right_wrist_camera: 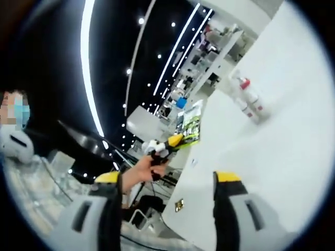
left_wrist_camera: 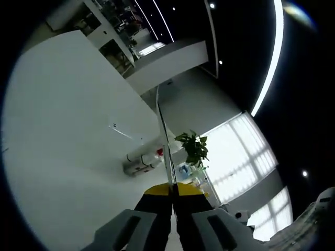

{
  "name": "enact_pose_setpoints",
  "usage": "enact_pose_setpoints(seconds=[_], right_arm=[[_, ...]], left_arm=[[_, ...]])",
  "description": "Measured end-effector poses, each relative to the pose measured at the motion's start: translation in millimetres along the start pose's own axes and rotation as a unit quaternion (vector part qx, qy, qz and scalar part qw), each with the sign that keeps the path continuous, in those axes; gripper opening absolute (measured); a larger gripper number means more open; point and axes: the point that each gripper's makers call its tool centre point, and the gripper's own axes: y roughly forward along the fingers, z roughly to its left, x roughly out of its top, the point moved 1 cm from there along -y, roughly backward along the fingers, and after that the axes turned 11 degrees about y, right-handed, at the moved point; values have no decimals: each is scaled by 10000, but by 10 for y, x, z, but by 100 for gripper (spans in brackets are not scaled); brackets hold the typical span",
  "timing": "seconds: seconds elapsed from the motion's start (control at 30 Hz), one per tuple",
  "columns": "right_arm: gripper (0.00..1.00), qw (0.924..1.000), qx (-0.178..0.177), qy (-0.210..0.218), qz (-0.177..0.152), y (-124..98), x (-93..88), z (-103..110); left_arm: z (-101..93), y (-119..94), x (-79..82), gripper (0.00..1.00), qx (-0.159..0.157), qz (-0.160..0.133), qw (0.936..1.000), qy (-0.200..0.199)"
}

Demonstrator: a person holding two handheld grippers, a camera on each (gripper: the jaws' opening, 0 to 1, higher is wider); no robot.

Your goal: Arrange the skincare products in the storage area until every visible bottle or jar stands upright without overlapping.

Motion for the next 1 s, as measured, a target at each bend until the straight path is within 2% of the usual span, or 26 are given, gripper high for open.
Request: enact_pose_setpoints(seconds=[0.17, 0.3, 0.33, 0.4, 0.47, 0.57, 0.7, 1.0], right_arm=[[69, 9998, -119, -17, -166, -72, 57, -38], [71, 9990, -326, -214, -232, -113, 113, -73], [71, 9971, -597, -403, -245, -141, 145, -156], [74, 9924, -902, -787, -290, -165, 197, -231], [80, 9858, -1275, -1063, -258, -180, 228, -306], [86, 9792, -1568, -1283, -126, -163, 243, -371], [89, 9736, -1772, -1440, -10, -100, 274, -443], [90, 9698, -1900, -1508, 254, 31, 325, -527]], left_arm=[[104, 117, -23, 0, 67, 82, 9999, -37], [194, 200, -35, 0, 138, 97, 9998, -116], [212, 223, -39, 0, 151, 99, 9997, -135], [236, 255, -46, 0, 172, 102, 9997, -166], [260, 282, -58, 0, 206, 130, 9996, -169], [307, 315, -80, 0, 268, 164, 9993, -198], [358, 345, -99, 0, 356, 195, 9989, -221], [495, 400, -122, 0, 565, 190, 9979, -260]])
